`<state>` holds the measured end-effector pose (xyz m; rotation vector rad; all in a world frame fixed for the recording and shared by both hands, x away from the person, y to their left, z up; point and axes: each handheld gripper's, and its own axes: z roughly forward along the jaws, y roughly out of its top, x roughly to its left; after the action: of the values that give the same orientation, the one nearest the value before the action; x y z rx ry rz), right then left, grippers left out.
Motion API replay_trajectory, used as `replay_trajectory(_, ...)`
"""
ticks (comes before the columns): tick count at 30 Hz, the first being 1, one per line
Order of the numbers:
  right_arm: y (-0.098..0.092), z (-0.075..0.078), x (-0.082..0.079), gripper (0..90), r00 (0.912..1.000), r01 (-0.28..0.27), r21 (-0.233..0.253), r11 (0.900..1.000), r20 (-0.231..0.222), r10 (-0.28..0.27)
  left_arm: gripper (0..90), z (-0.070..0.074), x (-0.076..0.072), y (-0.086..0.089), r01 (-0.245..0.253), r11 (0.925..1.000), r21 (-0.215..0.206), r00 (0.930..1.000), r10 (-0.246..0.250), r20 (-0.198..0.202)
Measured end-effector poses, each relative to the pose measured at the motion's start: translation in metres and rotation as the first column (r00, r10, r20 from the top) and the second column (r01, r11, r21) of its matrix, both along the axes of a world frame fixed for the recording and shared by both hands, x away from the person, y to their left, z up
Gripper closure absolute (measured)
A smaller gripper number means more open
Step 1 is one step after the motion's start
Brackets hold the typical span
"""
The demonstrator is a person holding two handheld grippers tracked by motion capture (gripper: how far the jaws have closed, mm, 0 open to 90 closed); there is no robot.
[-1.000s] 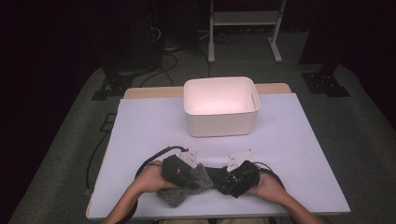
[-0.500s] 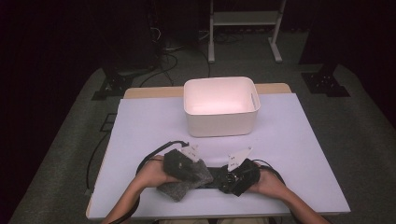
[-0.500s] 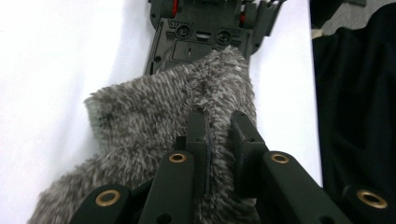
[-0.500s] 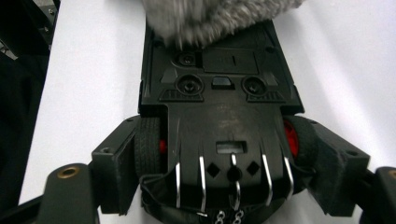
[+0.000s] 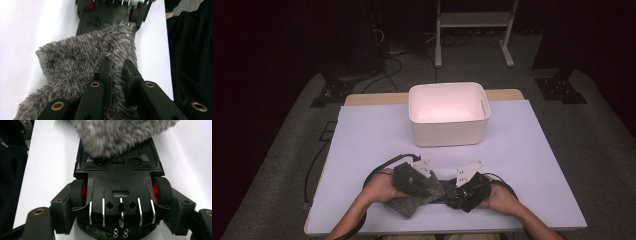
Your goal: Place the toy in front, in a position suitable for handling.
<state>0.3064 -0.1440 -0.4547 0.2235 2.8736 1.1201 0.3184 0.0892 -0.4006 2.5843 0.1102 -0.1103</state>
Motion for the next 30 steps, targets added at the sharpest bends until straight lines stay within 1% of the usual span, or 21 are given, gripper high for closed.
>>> replay_trajectory(3,0.000,0.000,0.000,23.5,1.0000,-0.005,0.002,1.000,0.004,0.005,79.9,0.000,0.001,0.016,-0.033,0.9992,0.020,0.9994,0.033,0.012)
replay_trajectory(6,0.000,-0.001,0.001,23.5,1.0000,-0.005,-0.001,1.000,-0.003,0.005,79.8,0.000,0.003,0.032,-0.080,0.9967,0.014,0.9968,0.080,0.007)
replay_trajectory(8,0.000,-0.001,0.001,23.5,1.0000,-0.007,-0.004,1.000,-0.005,0.007,79.8,-0.001,0.006,0.037,-0.096,0.9953,0.016,0.9954,0.095,0.008)
replay_trajectory(10,0.000,-0.001,0.001,23.6,1.0000,-0.009,-0.006,1.000,-0.002,0.009,79.9,-0.001,0.007,0.037,-0.091,0.9958,0.015,0.9959,0.091,0.004)
replay_trajectory(13,0.000,-0.001,0.001,23.6,1.0000,-0.010,-0.006,1.000,0.000,0.010,79.9,-0.001,0.007,0.030,-0.075,0.9971,0.011,0.9972,0.075,0.002)
replay_trajectory(15,0.001,0.000,0.001,23.6,0.9999,-0.012,-0.009,1.000,0.005,0.012,79.9,0.000,0.006,0.023,-0.052,0.9987,-0.001,0.9987,0.052,-0.001)
replay_trajectory(17,0.001,0.000,0.002,23.6,0.9997,-0.019,-0.010,1.000,0.013,0.019,79.9,0.002,0.002,0.013,-0.016,0.9997,-0.015,0.9998,0.016,-0.008)
replay_trajectory(19,0.003,0.000,0.001,23.6,0.9998,-0.013,-0.011,1.000,0.012,0.013,79.9,0.003,-0.002,-0.001,0.025,0.9996,-0.015,0.9997,-0.025,-0.004)
replay_trajectory(20,0.004,0.000,0.002,23.6,0.9996,-0.020,-0.012,1.000,0.020,0.021,79.9,0.003,-0.004,-0.007,0.044,0.9989,-0.013,0.9990,-0.044,-0.001)
replay_trajectory(22,0.006,0.001,0.001,23.6,0.9996,-0.018,-0.016,1.000,0.019,0.018,79.9,0.002,-0.005,-0.016,0.064,0.9979,0.011,0.9979,-0.064,0.012)
replay_trajectory(24,0.005,0.000,0.001,23.6,0.9998,-0.016,-0.015,1.000,0.015,0.016,79.9,0.003,-0.004,-0.015,0.055,0.9983,0.017,0.9984,-0.055,0.013)
replay_trajectory(26,0.004,-0.001,0.002,23.6,0.9997,-0.017,-0.007,1.000,0.016,0.017,79.8,0.003,-0.002,-0.010,0.043,0.9989,0.020,0.9990,-0.043,0.014)
replay_trajectory(28,0.005,0.000,0.002,23.6,0.9996,-0.020,-0.008,1.000,0.021,0.020,79.9,0.002,0.000,-0.002,0.021,0.9997,0.015,0.9997,-0.021,0.012)
replay_trajectory(30,0.004,0.000,0.003,23.6,0.9993,-0.027,-0.003,1.000,0.027,0.027,79.9,0.000,0.003,0.010,-0.012,0.9998,0.016,0.9998,0.012,0.014)
